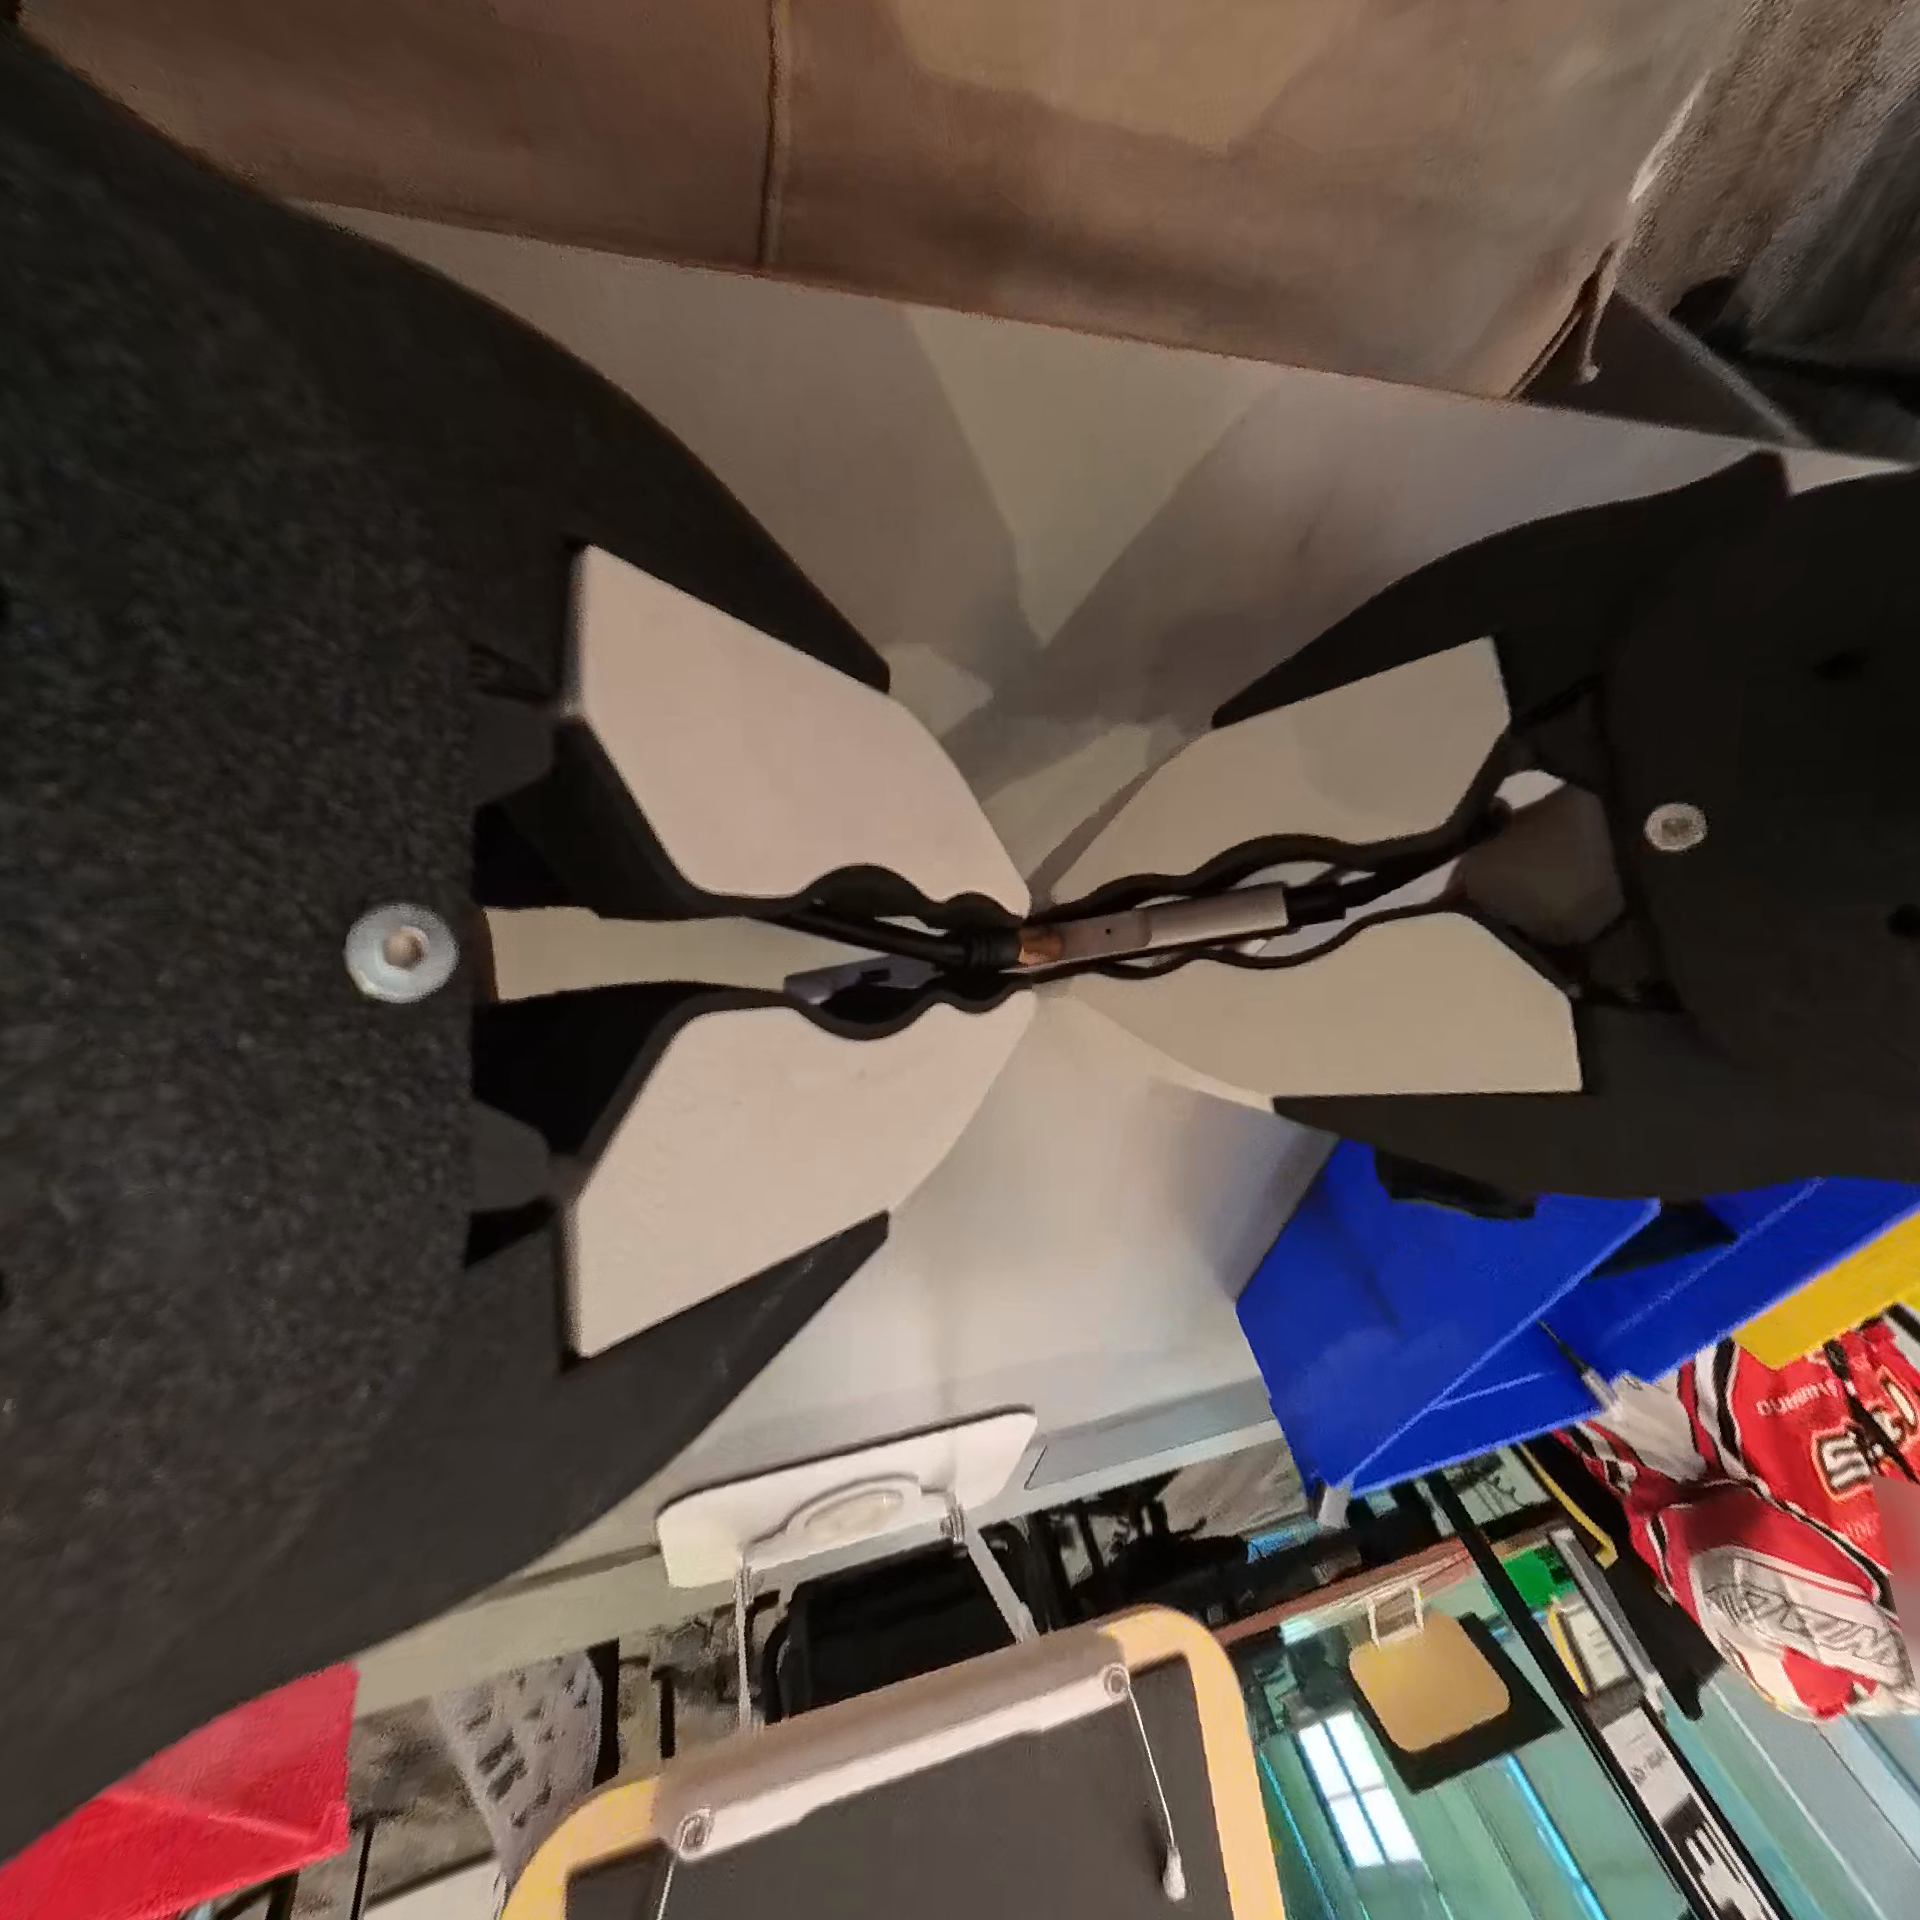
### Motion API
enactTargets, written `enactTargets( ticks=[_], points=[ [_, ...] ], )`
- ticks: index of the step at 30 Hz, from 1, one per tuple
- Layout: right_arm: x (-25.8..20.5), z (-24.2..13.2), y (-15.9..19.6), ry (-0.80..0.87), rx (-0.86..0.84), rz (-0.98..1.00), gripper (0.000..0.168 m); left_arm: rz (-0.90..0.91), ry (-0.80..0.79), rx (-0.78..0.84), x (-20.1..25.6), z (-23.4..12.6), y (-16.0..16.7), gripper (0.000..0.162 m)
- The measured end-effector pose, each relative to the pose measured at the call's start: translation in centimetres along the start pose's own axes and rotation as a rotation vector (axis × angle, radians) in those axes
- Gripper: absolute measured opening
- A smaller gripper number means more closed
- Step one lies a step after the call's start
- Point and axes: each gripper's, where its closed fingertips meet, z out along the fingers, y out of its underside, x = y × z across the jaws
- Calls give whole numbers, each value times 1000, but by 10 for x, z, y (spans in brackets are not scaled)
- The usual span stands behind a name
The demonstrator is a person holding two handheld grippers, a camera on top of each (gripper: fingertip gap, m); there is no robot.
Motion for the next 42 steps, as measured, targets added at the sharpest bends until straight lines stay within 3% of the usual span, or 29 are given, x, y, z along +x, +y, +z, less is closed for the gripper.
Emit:
enactTargets(
  ticks=[23, 27, 29, 32, 35, 39, 42],
  points=[
    [-2, -17, -7, -93, 32, 43, 7, 40, -20, 84, -2, -11, -16, 11],
    [7, -10, -1, -138, -4, 377, 14, 188, -248, -45, -26, -8, 0, 9],
    [15, -6, 1, -124, -4, 585, 26, 237, -346, -133, -36, -8, 13, 10],
    [20, 4, -3, -123, 16, 872, 29, 227, -405, -154, -41, -12, 14, 9],
    [18, 13, -8, -102, 45, 971, 27, 190, -428, -161, -45, -13, 14, 9],
    [29, 14, -9, -1, 112, 1007, 12, 192, -429, -155, -40, -10, 10, 9],
    [28, 15, -3, 36, 65, 990, 12, 154, -404, -169, -38, -4, 13, 10]
  ],
)
